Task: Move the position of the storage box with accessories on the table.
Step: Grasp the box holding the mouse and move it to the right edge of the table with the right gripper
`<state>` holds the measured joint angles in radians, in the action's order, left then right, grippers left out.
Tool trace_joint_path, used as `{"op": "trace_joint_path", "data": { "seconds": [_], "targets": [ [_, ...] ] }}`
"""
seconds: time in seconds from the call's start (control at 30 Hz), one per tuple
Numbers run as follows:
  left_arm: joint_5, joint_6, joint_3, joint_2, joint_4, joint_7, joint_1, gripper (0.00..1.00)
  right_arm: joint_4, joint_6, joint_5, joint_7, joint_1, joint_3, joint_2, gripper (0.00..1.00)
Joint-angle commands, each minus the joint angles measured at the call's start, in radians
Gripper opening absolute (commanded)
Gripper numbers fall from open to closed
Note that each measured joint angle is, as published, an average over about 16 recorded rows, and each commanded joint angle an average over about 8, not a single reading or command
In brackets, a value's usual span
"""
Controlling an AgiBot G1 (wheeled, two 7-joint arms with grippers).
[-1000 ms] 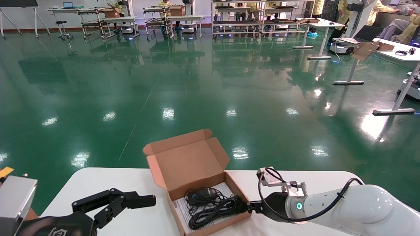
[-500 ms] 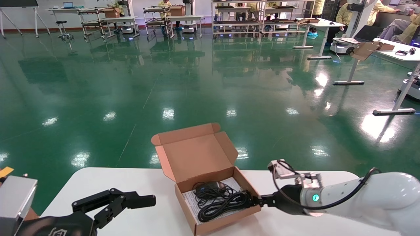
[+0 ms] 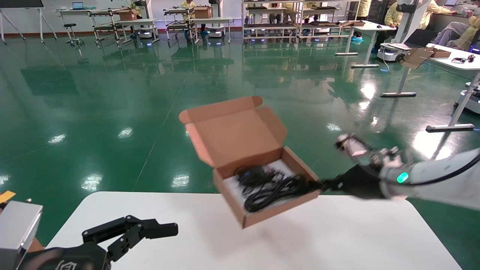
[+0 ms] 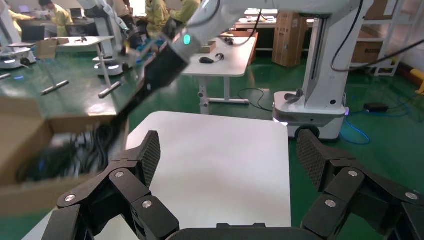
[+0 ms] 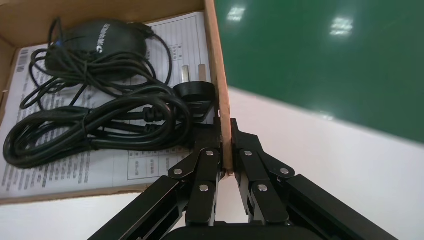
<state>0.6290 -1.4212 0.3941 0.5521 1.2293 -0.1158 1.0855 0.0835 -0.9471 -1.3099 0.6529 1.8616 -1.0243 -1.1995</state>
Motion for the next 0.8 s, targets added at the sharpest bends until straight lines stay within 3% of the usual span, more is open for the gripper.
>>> {"op": "trace_joint_path", "data": {
  "seconds": [0.03,0.43,0.8],
  "targets": [
    [0.0,0.0,0.0,0.0,0.0,0.0,0.0,1.0,-0.007,-0.012,-0.003,-0.01,0.031,-0.001,0.015,0.0],
    [0.0,0.0,0.0,0.0,0.0,0.0,0.0,1.0,-0.069,0.051,-0.029,-0.056,0.145,-0.015,0.118,0.0],
    [0.0,0.0,0.0,0.0,0.0,0.0,0.0,1.0,-0.104,0.235,-0.051,-0.091,0.151,-0.031,0.202,0.0]
  ]
}}
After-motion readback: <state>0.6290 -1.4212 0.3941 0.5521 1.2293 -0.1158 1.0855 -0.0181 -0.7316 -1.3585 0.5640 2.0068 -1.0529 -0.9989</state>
